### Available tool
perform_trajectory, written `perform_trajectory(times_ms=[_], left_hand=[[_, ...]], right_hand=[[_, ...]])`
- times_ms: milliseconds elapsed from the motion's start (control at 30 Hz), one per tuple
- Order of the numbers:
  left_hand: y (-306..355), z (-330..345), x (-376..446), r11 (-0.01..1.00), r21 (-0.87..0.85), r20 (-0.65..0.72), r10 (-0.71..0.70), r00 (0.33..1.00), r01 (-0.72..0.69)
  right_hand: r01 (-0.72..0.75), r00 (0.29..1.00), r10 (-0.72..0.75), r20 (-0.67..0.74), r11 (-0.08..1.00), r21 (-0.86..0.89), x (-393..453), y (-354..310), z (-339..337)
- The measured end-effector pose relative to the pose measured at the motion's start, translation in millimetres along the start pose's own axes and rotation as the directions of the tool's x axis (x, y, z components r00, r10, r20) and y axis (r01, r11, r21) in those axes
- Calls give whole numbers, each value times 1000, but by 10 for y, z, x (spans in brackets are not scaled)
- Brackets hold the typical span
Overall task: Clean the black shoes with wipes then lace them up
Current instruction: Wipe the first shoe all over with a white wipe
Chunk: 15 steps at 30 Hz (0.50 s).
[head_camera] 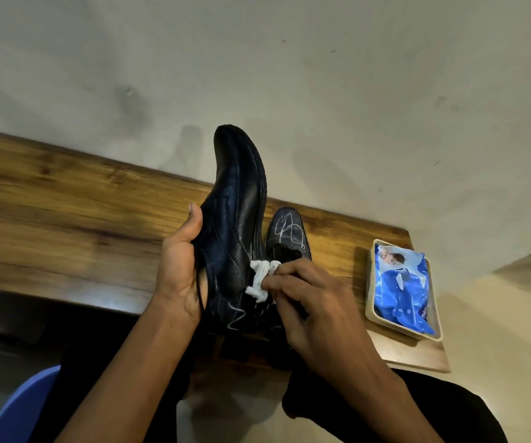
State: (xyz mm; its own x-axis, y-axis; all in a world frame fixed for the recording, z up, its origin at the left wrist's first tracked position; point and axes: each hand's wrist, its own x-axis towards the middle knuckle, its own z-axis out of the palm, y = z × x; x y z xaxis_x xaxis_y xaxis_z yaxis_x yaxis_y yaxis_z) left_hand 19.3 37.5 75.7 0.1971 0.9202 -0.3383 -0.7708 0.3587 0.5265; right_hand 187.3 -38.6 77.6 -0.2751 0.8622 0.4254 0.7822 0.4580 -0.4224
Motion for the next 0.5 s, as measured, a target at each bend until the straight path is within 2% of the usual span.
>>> perform_trajectory(times_ms=[200, 400, 500], left_hand=[[-87, 62, -16, 997, -11, 46, -71, 996, 72], [-42, 35, -4, 999, -4, 15, -44, 999, 44], [-10, 12, -9, 1000, 2, -10, -10, 1000, 10]], right_hand=[[-68, 992, 63, -114, 997, -43, 381, 109, 57], [-60, 998, 65, 27, 985, -161, 83, -144, 21], [-45, 997, 55, 46, 980, -192, -9, -183, 16]])
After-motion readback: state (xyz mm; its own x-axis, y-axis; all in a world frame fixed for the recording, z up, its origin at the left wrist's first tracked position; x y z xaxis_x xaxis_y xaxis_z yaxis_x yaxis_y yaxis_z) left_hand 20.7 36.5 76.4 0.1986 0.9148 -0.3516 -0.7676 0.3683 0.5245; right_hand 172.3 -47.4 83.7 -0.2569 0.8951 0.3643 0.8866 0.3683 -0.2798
